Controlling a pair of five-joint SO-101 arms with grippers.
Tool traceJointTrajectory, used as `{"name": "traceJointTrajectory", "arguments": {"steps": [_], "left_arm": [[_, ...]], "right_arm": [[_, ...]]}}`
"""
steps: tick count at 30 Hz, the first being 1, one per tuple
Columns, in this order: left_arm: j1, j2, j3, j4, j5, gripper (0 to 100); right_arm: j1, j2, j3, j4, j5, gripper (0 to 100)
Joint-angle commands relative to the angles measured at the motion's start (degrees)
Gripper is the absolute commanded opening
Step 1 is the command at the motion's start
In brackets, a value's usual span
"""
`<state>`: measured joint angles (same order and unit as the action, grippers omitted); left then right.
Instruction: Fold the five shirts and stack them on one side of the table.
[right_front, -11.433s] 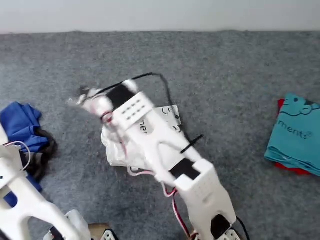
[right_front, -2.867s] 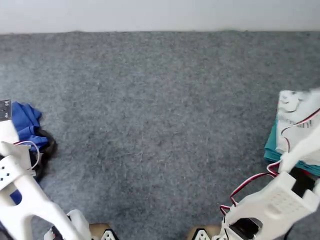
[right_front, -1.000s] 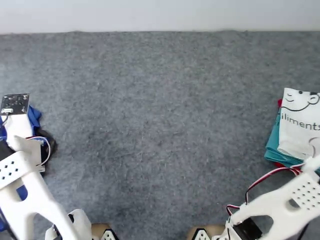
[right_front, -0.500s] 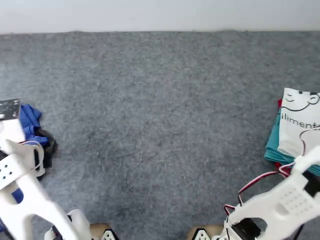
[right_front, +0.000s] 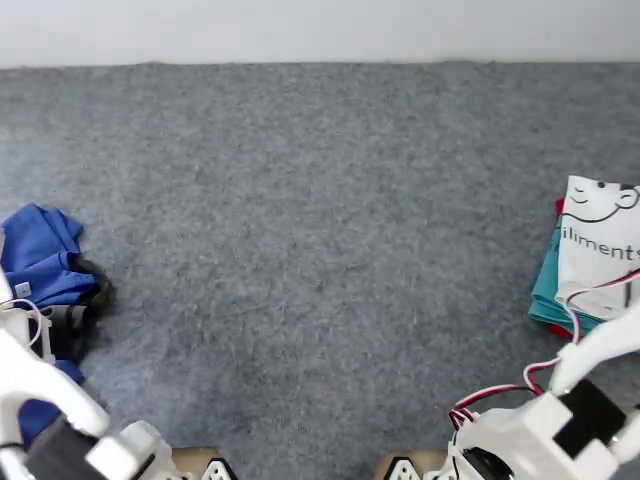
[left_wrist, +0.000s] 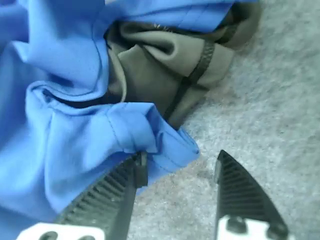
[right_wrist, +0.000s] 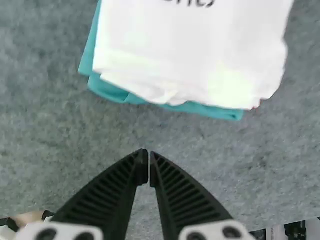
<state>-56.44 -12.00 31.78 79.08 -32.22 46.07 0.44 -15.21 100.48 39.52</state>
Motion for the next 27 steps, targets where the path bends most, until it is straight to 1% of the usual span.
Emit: {"name": "traceJointTrajectory", "arguments": {"steps": [1, 5, 9, 14, 19, 21, 22, 25, 27], "left_arm": [[-0.4, 3.3, -4.5, -0.9, -0.4, 18], [1.1, 4.6, -5.9, -1.5, -0.7, 1], [1.6, 1.4, -8.4, 1.4, -0.6, 1], [1.6, -6.9, -12.9, 6.8, -0.6, 1], [1.6, -11.8, -12.9, 11.7, -1.3, 1], [1.7, -11.5, -11.9, 13.5, -3.0, 3], [1.7, -11.1, -11.0, 13.7, -3.3, 5], [0.9, -9.8, -9.1, 13.5, -3.2, 17], [-0.4, -9.2, -8.7, 12.6, -2.2, 21]], "right_arm": [[-0.7, -4.6, 2.8, 2.3, -0.6, 1.3], [-0.5, -6.6, 5.4, 2.3, -0.7, 1.3], [-0.5, -9.3, 7.6, 2.3, -0.7, 1.3], [-0.7, -12.7, 10.8, 2.3, -0.7, 1.3], [-0.8, -15.1, 13.2, 2.3, -0.9, 1.4], [-0.8, -15.6, 13.8, 2.3, -0.9, 1.4], [-0.8, -15.9, 14.2, 2.3, -0.9, 1.4], [-0.8, -16.7, 15.1, 2.3, -0.9, 1.4], [-0.8, -17.4, 15.9, 2.3, -0.9, 1.4]]}}
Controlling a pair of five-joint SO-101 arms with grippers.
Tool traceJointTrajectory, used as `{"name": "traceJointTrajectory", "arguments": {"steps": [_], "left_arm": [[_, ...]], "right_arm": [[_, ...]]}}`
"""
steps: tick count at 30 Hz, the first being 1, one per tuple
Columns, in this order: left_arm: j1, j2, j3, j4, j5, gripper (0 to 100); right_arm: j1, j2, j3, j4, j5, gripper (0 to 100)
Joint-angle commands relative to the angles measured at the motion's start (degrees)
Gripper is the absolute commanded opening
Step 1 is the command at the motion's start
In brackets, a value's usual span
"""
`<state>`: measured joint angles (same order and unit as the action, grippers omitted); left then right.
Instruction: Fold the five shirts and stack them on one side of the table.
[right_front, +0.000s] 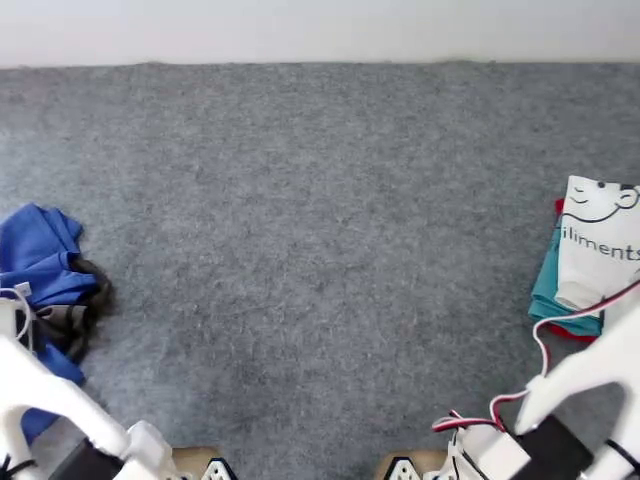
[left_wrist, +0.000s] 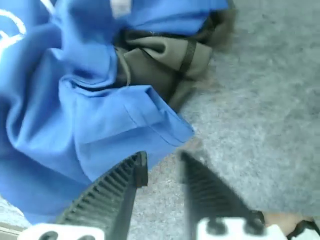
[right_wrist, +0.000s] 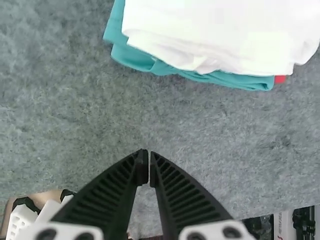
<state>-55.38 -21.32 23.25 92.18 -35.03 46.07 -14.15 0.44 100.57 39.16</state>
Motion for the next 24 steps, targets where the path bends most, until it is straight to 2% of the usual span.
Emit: {"name": "traceJointTrajectory", "arguments": {"steps": [1, 11, 16, 18, 21, 24], "left_arm": [[-1.9, 0.4, 0.1, -1.7, 1.0, 22], [-2.8, 13.8, 6.3, -9.1, -0.4, 22], [-2.8, 20.5, 6.1, -12.9, 3.0, 21], [-2.4, 21.3, 6.1, -12.9, 2.9, 15], [0.2, 21.3, 5.8, -10.3, 1.8, 1], [2.8, 20.7, 3.0, -4.6, 1.0, 1]], "right_arm": [[-0.8, -3.1, 0.7, 2.2, -0.5, 1.4], [-0.7, -5.5, 4.6, 2.2, -0.3, 1.4], [-0.7, -5.6, 4.6, 2.2, -0.3, 1.3], [-0.6, -5.6, 4.6, 2.2, -0.3, 1.3], [-0.5, -5.6, 4.6, 2.2, -0.3, 1.3], [-0.7, -5.8, 4.6, 2.2, -0.3, 1.3]]}}
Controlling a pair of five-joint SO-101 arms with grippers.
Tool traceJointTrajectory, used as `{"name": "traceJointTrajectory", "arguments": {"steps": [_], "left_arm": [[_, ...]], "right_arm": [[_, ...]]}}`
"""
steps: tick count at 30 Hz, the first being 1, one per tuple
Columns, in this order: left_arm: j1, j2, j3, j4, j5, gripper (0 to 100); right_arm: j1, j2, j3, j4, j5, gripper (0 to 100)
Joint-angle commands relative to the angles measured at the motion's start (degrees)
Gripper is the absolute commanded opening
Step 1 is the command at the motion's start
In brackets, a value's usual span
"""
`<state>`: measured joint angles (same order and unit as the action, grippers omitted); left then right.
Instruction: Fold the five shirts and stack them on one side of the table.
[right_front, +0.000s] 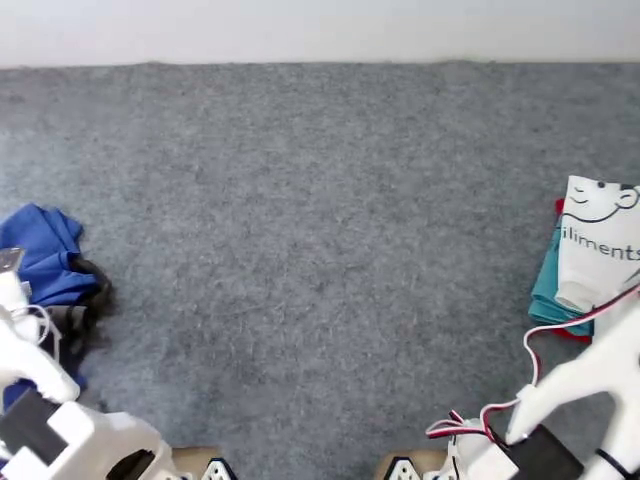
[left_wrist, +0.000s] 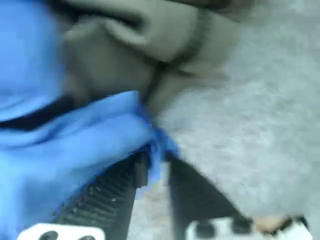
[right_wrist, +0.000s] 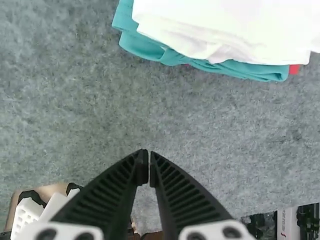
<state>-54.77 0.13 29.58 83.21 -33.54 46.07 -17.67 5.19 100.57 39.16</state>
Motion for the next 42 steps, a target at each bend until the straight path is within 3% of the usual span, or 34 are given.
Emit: {"name": "traceJointTrajectory", "arguments": {"steps": [1, 10, 19, 25, 35, 37, 42], "left_arm": [[2.5, -1.9, -4.6, 5.8, -0.1, 1], [8.4, -25.1, -18.3, 12.6, 7.3, 1], [22.6, -39.7, -28.0, 8.0, 22.2, 1], [33.4, -40.7, -33.1, 6.2, 26.1, 1], [63.9, -36.9, -33.2, 5.5, 26.1, 1], [66.8, -34.3, -33.2, 7.6, 26.1, 1], [65.8, -27.4, -33.1, 17.3, 26.0, 1]], "right_arm": [[-0.7, -2.3, -0.2, 2.2, -0.3, 1.3], [-0.8, -2.9, -0.3, 2.2, -0.3, 1.4], [-0.8, -2.9, -0.3, 2.2, -0.3, 1.4], [-0.8, -3.0, -0.3, 2.2, -0.3, 1.3], [-0.8, -3.0, -0.2, 2.2, -0.3, 1.3], [-0.8, -3.0, -0.2, 2.2, -0.4, 1.3], [-0.6, -3.0, -0.1, 2.2, -0.3, 1.3]]}}
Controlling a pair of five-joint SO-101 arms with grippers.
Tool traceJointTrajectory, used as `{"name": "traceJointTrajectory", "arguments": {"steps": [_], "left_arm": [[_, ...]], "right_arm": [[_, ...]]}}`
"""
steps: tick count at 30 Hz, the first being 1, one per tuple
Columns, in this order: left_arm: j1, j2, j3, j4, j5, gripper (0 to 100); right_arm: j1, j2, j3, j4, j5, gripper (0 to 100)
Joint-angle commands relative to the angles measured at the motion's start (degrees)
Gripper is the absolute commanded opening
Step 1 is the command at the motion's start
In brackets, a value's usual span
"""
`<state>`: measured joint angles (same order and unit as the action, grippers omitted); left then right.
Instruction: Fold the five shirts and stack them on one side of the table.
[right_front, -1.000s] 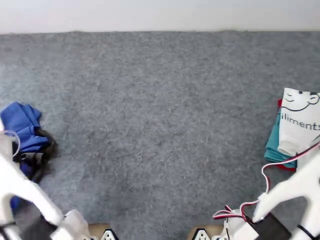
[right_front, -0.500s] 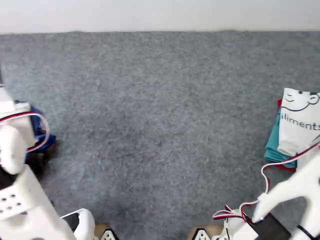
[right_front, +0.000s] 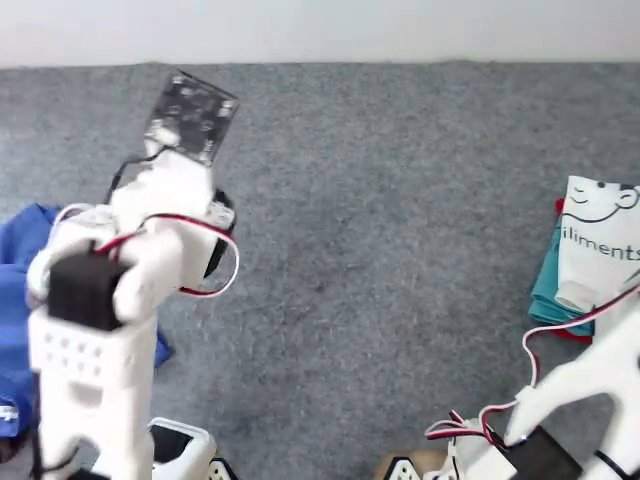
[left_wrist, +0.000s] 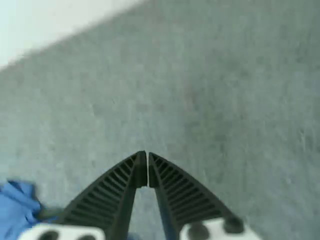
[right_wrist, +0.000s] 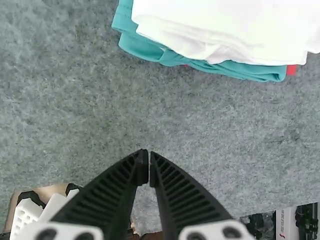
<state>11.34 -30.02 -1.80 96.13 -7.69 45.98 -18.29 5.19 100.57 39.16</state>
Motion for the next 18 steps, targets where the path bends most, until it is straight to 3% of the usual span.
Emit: {"name": "traceJointTrajectory", "arguments": {"steps": [1, 8, 15, 18], "left_arm": [[-1.8, 3.5, -0.8, 4.5, 0.3, 1], [-10.8, -1.3, 12.0, 4.5, -0.3, 6], [-18.0, -15.8, 33.5, 4.3, -7.7, 9], [-24.8, -18.7, 38.1, 1.8, -12.3, 11]], "right_arm": [[-0.5, -2.4, 0.3, 2.2, -0.3, 1.3], [-0.7, -2.4, 4.6, 2.2, -0.3, 1.3], [-0.7, -2.4, 7.1, 2.2, -0.3, 1.4], [-0.7, -2.3, 7.2, 2.2, -0.3, 1.4]]}}
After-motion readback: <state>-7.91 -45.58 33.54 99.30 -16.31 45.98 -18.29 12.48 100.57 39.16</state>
